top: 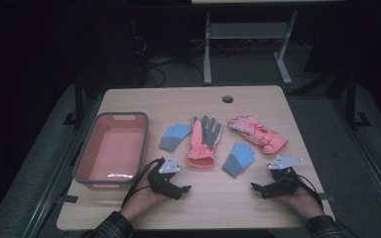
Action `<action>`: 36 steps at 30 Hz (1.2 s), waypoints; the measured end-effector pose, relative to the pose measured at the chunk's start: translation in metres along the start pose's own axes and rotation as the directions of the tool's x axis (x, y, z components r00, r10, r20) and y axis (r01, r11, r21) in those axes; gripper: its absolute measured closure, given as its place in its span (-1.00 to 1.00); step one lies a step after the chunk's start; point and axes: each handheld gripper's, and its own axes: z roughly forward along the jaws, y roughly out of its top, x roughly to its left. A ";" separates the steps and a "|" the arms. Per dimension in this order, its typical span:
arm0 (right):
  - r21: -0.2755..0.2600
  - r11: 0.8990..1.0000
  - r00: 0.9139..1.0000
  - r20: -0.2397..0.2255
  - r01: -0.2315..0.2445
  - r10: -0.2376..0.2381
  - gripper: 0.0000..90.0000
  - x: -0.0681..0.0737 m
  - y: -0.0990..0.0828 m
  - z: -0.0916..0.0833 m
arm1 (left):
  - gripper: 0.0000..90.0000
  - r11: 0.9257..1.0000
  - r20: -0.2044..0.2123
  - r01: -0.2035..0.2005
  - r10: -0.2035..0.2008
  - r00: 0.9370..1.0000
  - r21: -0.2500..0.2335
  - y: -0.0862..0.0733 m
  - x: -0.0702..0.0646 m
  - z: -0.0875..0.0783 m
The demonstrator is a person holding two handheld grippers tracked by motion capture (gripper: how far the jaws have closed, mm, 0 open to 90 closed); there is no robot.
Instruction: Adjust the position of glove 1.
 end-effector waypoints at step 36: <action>-0.075 0.997 0.999 -0.047 -0.007 0.004 1.00 0.004 0.044 -0.011 | -0.72 1.000 0.020 -0.020 0.020 1.000 -0.008 -0.001 -0.003 0.000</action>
